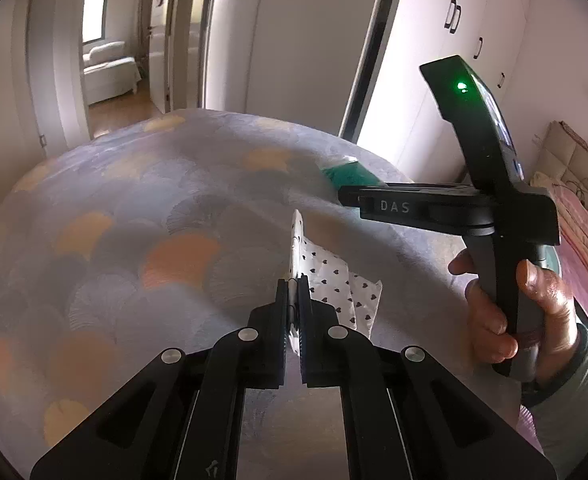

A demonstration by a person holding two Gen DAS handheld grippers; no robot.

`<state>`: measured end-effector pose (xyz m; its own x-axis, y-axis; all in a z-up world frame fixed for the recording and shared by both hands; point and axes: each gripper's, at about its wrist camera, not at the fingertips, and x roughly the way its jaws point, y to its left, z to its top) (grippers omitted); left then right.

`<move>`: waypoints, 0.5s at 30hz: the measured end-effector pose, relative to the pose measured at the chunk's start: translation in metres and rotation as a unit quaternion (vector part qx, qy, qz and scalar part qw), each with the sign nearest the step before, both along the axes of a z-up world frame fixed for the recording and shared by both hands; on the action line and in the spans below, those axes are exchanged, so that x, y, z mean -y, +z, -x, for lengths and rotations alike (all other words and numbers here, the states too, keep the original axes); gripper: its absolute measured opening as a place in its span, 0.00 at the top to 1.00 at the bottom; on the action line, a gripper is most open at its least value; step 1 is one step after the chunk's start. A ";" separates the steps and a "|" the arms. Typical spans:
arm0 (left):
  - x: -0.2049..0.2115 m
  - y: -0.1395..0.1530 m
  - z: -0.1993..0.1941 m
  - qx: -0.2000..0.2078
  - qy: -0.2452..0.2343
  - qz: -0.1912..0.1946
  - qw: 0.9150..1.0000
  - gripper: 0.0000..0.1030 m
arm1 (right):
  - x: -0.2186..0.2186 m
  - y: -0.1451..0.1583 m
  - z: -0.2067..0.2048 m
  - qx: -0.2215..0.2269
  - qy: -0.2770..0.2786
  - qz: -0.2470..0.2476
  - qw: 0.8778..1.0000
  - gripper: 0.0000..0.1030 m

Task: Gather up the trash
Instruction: 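Grasp the white polka-dot paper with the left gripper while the right gripper grasps the green packet, then carry the polka-dot paper and green packet over the basket and release both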

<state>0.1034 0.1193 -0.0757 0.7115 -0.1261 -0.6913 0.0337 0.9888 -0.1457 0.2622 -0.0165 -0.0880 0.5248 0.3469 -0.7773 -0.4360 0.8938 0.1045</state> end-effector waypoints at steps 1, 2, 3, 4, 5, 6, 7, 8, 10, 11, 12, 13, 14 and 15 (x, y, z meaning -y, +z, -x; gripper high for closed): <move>0.000 0.000 0.000 0.001 -0.001 0.000 1.000 0.98 | 0.001 0.001 0.001 0.001 0.001 -0.003 1.000 0.66; 0.000 0.001 0.000 0.002 -0.002 0.001 1.000 0.98 | 0.003 0.002 0.002 0.003 0.000 -0.008 1.000 0.66; 0.001 0.002 0.000 0.004 -0.003 0.002 1.000 0.98 | 0.004 0.003 0.003 0.005 -0.001 -0.012 1.000 0.66; 0.001 0.003 0.000 0.006 -0.004 0.002 1.000 0.98 | 0.007 0.004 0.004 0.005 -0.002 -0.016 1.000 0.66; 0.001 0.003 0.001 0.008 -0.005 0.003 1.000 0.98 | 0.010 0.005 0.006 0.004 -0.004 -0.018 1.000 0.66; 0.002 0.005 0.001 0.010 -0.006 0.004 1.000 0.98 | 0.013 0.006 0.007 0.004 -0.006 -0.020 1.000 0.66; 0.003 0.006 0.001 0.012 -0.007 0.004 1.000 0.98 | 0.017 0.007 0.009 0.004 -0.010 -0.023 1.000 0.66; 0.004 0.007 0.001 0.013 -0.009 0.004 1.000 0.98 | 0.021 0.009 0.010 0.004 -0.013 -0.028 1.000 0.66; 0.006 0.010 0.000 0.017 -0.012 0.003 1.000 0.98 | 0.029 0.013 0.014 0.006 -0.020 -0.037 0.999 0.66; 0.009 0.012 0.001 0.018 -0.014 0.002 1.000 0.98 | 0.035 0.017 0.016 0.009 -0.024 -0.041 0.999 0.66; 0.010 0.014 0.001 0.020 -0.016 0.002 1.000 0.98 | 0.039 0.020 0.018 0.012 -0.028 -0.044 0.999 0.66; 0.012 0.018 0.000 0.024 -0.018 0.001 1.000 0.98 | 0.046 0.023 0.021 0.015 -0.031 -0.047 0.998 0.66; 0.015 0.020 -0.001 0.027 -0.021 0.000 0.999 0.98 | 0.051 0.027 0.023 0.017 -0.035 -0.051 0.998 0.66; 0.019 0.025 -0.003 0.034 -0.025 -0.001 0.999 0.98 | 0.058 0.032 0.026 0.021 -0.040 -0.058 0.997 0.66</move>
